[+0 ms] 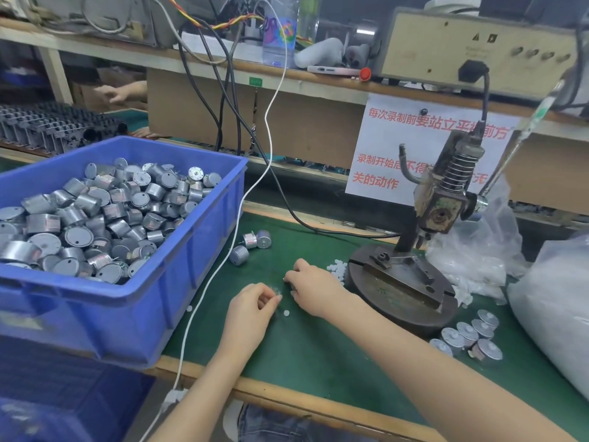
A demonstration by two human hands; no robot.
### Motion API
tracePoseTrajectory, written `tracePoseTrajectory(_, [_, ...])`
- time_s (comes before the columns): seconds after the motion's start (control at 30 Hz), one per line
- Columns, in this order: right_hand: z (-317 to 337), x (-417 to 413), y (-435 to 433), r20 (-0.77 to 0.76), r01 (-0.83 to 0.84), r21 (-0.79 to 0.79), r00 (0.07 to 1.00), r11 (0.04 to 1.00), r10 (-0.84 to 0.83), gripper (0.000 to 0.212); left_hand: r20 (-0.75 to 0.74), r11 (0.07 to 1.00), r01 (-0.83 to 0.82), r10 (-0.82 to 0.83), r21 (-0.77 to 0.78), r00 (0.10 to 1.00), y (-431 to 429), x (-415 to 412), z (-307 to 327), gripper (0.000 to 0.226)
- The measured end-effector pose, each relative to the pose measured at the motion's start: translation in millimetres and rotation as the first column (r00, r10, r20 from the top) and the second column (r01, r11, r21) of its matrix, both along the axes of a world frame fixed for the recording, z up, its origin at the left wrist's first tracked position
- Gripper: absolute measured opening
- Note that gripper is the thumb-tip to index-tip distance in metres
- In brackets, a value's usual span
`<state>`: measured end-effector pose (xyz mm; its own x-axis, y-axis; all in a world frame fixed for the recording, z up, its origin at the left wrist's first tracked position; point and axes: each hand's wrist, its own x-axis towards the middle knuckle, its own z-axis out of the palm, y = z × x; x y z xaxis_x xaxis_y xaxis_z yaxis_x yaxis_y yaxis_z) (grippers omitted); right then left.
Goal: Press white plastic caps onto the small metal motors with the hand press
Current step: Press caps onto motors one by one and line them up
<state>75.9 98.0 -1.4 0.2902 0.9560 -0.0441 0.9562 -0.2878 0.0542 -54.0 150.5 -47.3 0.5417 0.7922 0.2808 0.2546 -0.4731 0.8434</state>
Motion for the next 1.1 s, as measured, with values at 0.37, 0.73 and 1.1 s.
tracePoseTrajectory(0.37, [-28.6, -25.1, -38.3, -0.599, 0.408, 0.492, 0.800, 0.769, -0.041, 0.035, 0.013, 1.000, -0.022, 0.022, 0.014, 1.000, 0.9, -0.1, -4.0, 0.024])
tracePoseTrajectory(0.73, [-39.2, -30.1, -32.6, -0.622, 0.322, 0.442, 0.782, 0.837, 0.027, 0.043, 0.004, 0.998, -0.047, 0.047, 0.046, 0.999, -0.6, -0.9, -2.1, 0.030])
tracePoseTrajectory(1.1, [-43.5, -29.5, -31.6, -0.610, 0.310, 0.413, 0.792, 0.856, 0.008, 0.045, 0.006, 0.999, -0.051, 0.050, 0.011, 0.999, -2.9, -3.9, 0.8, 0.025])
